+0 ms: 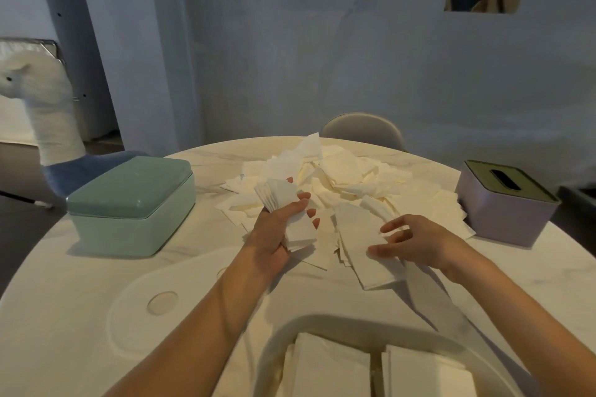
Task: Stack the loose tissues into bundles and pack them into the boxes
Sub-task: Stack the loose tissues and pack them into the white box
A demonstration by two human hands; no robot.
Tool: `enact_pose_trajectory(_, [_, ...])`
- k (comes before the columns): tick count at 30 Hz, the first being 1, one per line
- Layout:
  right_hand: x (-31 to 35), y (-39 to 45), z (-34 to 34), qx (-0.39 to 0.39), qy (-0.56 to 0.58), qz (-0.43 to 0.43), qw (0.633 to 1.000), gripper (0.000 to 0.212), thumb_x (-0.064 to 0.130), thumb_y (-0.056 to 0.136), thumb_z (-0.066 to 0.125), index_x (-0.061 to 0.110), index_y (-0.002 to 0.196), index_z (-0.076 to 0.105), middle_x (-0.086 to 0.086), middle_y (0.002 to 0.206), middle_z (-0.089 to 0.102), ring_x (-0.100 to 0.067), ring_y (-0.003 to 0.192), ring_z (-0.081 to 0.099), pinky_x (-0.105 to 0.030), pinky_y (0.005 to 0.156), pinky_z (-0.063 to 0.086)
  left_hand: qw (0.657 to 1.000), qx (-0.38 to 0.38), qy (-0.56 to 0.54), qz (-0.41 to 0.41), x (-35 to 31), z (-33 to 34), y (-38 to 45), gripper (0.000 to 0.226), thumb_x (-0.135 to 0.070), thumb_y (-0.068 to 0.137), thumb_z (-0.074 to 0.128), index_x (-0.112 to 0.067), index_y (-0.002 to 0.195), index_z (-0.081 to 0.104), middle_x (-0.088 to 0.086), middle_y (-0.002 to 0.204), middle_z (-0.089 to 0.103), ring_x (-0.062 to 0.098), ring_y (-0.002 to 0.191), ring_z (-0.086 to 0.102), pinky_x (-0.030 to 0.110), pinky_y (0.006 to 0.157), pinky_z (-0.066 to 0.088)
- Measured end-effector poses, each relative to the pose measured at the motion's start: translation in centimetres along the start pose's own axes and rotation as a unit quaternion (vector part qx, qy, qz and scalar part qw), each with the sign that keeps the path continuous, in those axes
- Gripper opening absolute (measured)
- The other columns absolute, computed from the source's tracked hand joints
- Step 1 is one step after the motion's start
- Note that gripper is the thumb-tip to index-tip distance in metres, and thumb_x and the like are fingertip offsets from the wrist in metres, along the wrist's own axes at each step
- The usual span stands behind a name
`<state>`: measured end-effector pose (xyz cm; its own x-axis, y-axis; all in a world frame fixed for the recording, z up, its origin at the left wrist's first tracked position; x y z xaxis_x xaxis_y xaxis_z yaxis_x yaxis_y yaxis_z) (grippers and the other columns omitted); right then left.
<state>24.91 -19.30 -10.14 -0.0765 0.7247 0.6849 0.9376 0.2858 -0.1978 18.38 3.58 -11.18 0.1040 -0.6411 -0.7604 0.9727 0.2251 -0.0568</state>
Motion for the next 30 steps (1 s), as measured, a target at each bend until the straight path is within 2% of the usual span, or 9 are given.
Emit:
enact_pose_trajectory(5, [1.0,-0.3,-1.5,0.011,0.092,-0.055,0.994,0.056,0.047,0.068,0.084,0.027,0.118,0.070,0.009,0.114,0.072,-0.017,0.109,0.063,-0.036,0.099,0.051,1.000,0.000,0.003,0.002,0.1,-0.2,0.2,0.041,-0.001,0.094,0.067,-0.030,0.071,0.083,0.009,0.096,0.073,0.026,0.092,0.066,0.042,0.083,0.056])
enact_pose_trajectory(8, [1.9,-0.4,-0.5,0.001,0.202,-0.080,0.976,0.045,0.033,0.077,0.082,0.023,0.119,0.071,0.007,0.103,0.078,-0.017,0.100,0.069,-0.029,0.083,0.055,1.000,-0.003,-0.001,0.000,0.2,-0.3,0.4,0.035,0.001,0.093,0.068,-0.028,0.080,0.083,0.010,0.099,0.072,0.026,0.089,0.066,0.042,0.081,0.055])
enact_pose_trajectory(11, [1.7,0.5,0.6,-0.085,0.091,-0.064,0.990,0.039,0.039,0.079,0.084,0.023,0.111,0.068,0.009,0.096,0.072,-0.013,0.084,0.066,-0.022,0.066,0.051,1.000,-0.003,-0.010,0.006,0.0,-0.1,0.4,0.031,0.005,0.093,0.066,-0.023,0.105,0.074,0.009,0.100,0.071,0.024,0.084,0.066,0.040,0.076,0.058])
enact_pose_trajectory(14, [1.7,0.9,0.6,-0.157,-0.005,-0.041,0.987,0.060,0.053,0.071,0.086,0.023,0.115,0.058,0.007,0.109,0.060,-0.015,0.093,0.061,-0.020,0.066,0.046,1.000,-0.012,-0.001,0.003,0.1,-0.1,0.2,0.026,0.004,0.093,0.066,-0.020,0.100,0.072,0.009,0.095,0.072,0.025,0.085,0.066,0.041,0.078,0.057])
enact_pose_trajectory(17, [2.0,1.1,1.1,-0.145,0.003,-0.032,0.989,0.068,0.051,0.069,0.088,0.022,0.120,0.054,0.003,0.113,0.060,-0.017,0.097,0.060,-0.021,0.067,0.048,1.000,-0.024,0.000,-0.003,0.2,-0.3,0.1,0.024,0.004,0.094,0.066,-0.019,0.091,0.074,0.009,0.088,0.072,0.025,0.085,0.066,0.040,0.075,0.058])
enact_pose_trajectory(20, [2.1,1.2,1.5,-0.120,-0.006,-0.024,0.992,0.068,0.052,0.069,0.088,0.023,0.120,0.053,0.003,0.113,0.062,-0.018,0.095,0.060,-0.022,0.066,0.046,0.999,-0.034,-0.003,-0.020,0.5,-0.4,0.0,0.021,-0.002,0.092,0.070,-0.019,0.102,0.074,0.010,0.093,0.073,0.026,0.091,0.066,0.037,0.071,0.061])
enact_pose_trajectory(23, [2.9,1.0,1.5,-0.101,-0.003,-0.055,0.993,0.053,0.048,0.074,0.086,0.027,0.113,0.057,0.005,0.110,0.064,-0.017,0.088,0.059,-0.023,0.067,0.046,0.998,-0.031,0.011,-0.044,0.6,-0.1,-0.3,0.021,-0.014,0.094,0.071,-0.013,0.115,0.070,0.014,0.105,0.072,0.026,0.091,0.066,0.039,0.080,0.059])
enact_pose_trajectory(26, [3.7,0.3,1.2,-0.077,0.023,-0.095,0.992,0.037,0.043,0.079,0.082,0.034,0.108,0.060,0.011,0.101,0.063,-0.013,0.085,0.059,-0.025,0.071,0.048,0.997,-0.027,0.035,-0.059,0.6,0.0,-0.6,0.017,-0.026,0.098,0.067,-0.012,0.107,0.069,0.016,0.107,0.070,0.027,0.093,0.066,0.042,0.090,0.056])
enact_pose_trajectory(30, [5.0,-1.7,-0.1,-0.019,0.091,-0.167,0.982,0.034,0.046,0.081,0.076,0.036,0.111,0.064,0.016,0.104,0.069,-0.013,0.095,0.066,-0.025,0.076,0.058,0.997,0.002,0.057,-0.052,0.5,0.3,-0.5,0.020,-0.035,0.101,0.062,-0.020,0.113,0.067,0.016,0.111,0.070,0.029,0.095,0.066,0.041,0.085,0.057])
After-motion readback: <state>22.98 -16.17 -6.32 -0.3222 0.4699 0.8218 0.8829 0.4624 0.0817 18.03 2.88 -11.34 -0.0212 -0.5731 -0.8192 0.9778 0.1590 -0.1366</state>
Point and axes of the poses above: each hand's wrist, its own y-axis towards the middle knuckle, its own z-axis out of the palm, x = y × z, the point moved 9 cm from there along y, towards the middle knuckle
